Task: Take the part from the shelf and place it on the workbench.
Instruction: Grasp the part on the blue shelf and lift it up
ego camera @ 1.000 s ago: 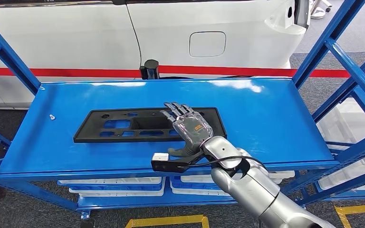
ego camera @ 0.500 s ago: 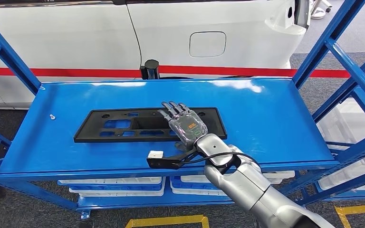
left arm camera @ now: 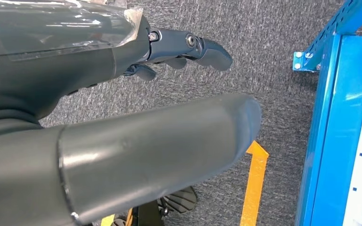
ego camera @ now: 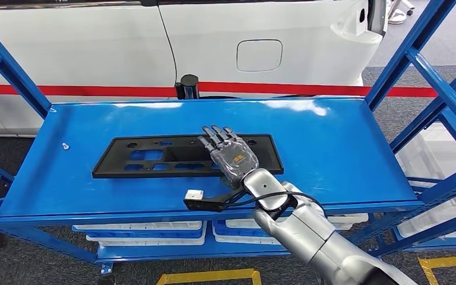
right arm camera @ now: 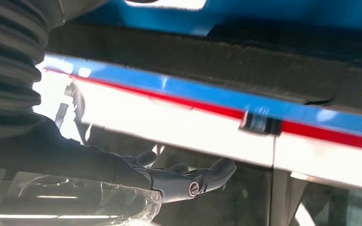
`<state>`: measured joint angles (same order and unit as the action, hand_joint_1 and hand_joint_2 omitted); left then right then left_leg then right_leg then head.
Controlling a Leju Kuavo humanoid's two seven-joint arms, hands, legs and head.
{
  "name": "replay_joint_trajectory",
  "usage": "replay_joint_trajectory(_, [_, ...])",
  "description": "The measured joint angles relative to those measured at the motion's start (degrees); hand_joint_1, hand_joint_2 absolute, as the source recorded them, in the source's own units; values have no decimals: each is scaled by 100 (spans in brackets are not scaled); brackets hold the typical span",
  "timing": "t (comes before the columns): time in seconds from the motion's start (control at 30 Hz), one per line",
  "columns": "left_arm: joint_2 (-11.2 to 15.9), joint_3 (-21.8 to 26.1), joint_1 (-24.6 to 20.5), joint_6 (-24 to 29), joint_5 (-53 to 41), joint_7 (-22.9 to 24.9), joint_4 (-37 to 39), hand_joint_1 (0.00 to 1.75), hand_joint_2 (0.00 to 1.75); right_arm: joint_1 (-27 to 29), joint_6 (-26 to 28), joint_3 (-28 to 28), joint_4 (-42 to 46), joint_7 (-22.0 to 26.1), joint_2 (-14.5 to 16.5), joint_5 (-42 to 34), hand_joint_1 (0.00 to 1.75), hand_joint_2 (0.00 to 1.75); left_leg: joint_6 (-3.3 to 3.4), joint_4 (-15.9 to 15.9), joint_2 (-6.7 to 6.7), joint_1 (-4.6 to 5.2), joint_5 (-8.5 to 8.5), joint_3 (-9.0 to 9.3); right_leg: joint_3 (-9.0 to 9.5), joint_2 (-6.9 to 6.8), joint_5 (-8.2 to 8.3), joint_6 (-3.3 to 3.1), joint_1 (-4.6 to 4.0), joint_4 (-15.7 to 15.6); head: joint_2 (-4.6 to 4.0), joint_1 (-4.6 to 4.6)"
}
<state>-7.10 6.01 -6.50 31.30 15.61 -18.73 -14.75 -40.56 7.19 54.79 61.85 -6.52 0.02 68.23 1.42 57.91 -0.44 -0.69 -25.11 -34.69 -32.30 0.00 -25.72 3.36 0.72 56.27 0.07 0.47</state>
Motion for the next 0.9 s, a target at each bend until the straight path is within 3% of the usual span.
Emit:
replay_joint_trajectory(0.03, [1, 13, 1, 3, 0, -6, 0, 0, 0, 3, 77, 3, -32, -54, 11, 169, 152, 175, 0, 0, 0, 0, 0, 0, 0, 0, 0, 0, 0, 0, 0, 0])
replay_joint_trajectory(0.13, [2, 84, 13, 4, 0, -25, 0, 0, 0, 27, 229, -22, -142, -178, 45, 595, 171, 175, 0, 0, 0, 0, 0, 0, 0, 0, 0, 0, 0, 0, 0, 1])
replay_joint_trajectory(0.5, [4, 318, 61, -1, -45, -93, 0, 0, 0, 264, 160, -519, -256, -380, 230, 1591, 175, 175, 0, 0, -1, 0, 0, 0, -2, 0, -1, -1, 0, 0, 0, 0])
replay_joint_trajectory(0.9, [25, 550, 80, -61, -303, -132, -7, 0, 0, 631, 69, -1461, 167, -179, 244, 1739, 175, 175, 0, 1, -1, 0, 0, 0, -2, 0, 0, -1, 0, 0, 0, 0])
